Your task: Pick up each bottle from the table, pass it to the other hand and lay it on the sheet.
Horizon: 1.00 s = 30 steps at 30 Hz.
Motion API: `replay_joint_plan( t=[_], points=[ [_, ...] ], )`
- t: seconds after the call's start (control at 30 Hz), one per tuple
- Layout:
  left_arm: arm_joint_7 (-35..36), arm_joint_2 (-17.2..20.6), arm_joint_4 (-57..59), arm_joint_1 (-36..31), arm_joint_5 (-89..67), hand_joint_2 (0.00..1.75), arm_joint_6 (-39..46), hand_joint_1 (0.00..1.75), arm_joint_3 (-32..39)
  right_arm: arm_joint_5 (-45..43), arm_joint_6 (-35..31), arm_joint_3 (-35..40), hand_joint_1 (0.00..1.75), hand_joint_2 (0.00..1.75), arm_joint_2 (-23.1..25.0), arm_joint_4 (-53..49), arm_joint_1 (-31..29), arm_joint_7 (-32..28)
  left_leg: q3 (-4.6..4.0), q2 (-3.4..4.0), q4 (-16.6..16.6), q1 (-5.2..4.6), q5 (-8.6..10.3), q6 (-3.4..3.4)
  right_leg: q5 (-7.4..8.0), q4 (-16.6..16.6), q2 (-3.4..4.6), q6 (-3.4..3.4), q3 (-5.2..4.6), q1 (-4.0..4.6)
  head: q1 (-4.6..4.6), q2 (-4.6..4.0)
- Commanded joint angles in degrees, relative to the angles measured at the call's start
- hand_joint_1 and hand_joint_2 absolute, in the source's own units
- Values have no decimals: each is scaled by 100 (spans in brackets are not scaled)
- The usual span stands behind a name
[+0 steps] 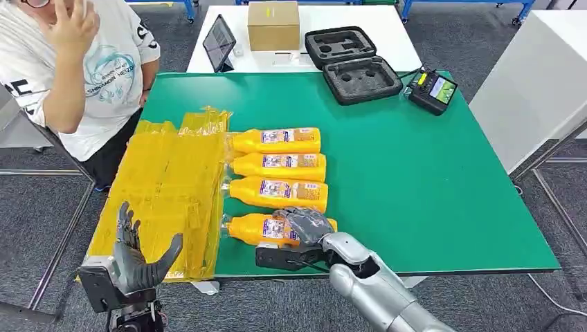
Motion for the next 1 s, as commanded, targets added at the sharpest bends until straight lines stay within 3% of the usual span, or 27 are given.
replay_joint_plan(
  t=[0.03,0.47,0.77,1.0],
  points=[
    [-7,-91,93,-42,-21,175,-25,0,246,-43,349,413,171,175,-121,737,105,-65,24,-18,-15,9,-6,-9,-7,-20,-9,-6,31,8,0,0],
    [51,-92,139,-88,-74,175,-106,0,276,-192,503,472,175,175,-43,1274,-36,-134,42,-11,-14,11,-11,-15,-7,-18,-1,-6,42,8,-2,0],
    [-42,-152,242,-113,-166,175,-186,0,271,-2359,-154,-920,175,175,234,-359,525,-2302,43,1,-6,7,-20,-18,-14,-6,8,-3,36,4,4,0],
    [-150,-193,404,-166,-139,175,-216,0,240,-2923,-557,-1466,175,175,459,-1642,1203,-3002,-11,-4,-1,3,-14,-10,-12,3,7,-5,-10,0,-2,0]
  ],
)
